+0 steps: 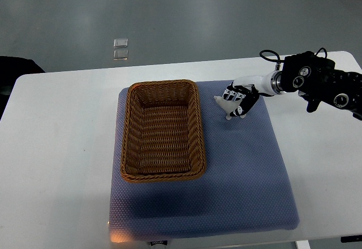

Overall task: Place white bear in brown basket with right hand
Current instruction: 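Lower the right hand onto the white bear and close fingers around it, then lift the white bear upward with the right hand, then carry the bear over the brown wicker basket and lower it inside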

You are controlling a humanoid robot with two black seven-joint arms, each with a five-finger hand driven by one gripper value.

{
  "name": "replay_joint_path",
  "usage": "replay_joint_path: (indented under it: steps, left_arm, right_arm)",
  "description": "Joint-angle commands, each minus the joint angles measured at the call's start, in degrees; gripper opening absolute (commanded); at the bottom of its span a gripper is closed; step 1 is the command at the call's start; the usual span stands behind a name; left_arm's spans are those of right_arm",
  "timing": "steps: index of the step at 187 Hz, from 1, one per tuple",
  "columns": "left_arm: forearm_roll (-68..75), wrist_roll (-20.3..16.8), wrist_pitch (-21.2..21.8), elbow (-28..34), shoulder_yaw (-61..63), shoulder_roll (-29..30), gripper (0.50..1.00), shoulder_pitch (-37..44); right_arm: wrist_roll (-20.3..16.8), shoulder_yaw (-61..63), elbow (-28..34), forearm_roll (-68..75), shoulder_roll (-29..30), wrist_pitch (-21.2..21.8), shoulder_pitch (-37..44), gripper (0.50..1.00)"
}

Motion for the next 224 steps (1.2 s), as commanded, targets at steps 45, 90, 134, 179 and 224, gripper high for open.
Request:
replay_joint_path:
  steps: [45, 90, 134, 179, 224]
  left_arm:
    - [0.0, 0.0, 0.0, 0.3, -0.1, 0.0, 1.000, 0.0]
    - [0.0, 0.1, 0.0, 0.3, -0.1, 0.0, 1.000, 0.0]
    - [0.0, 0.0, 0.0, 0.3, -0.1, 0.0, 1.000, 0.0]
    - [0.0, 0.0, 0.0, 0.2, 0.0, 0.0, 1.000, 0.0]
    - [0.0, 0.0, -0.1, 0.1, 0.0, 0.0, 1.000, 0.0]
  right_arm:
    - [1.7, 0.1, -0.4, -2.8, 0.0, -0.6, -0.2, 0.500]
    - [1.8, 0.7, 0.4, -1.5, -3.0, 0.7, 4.9, 0.500]
    - [1.7, 1.2, 5.9, 2.7, -9.3, 5.5, 13.1, 0.500]
    - [1.2, 0.3, 13.7, 7.7, -14.1, 7.1, 21.7, 0.500]
    - [1.2, -1.2, 14.8, 7.8, -11.3, 6.9, 23.7, 0.500]
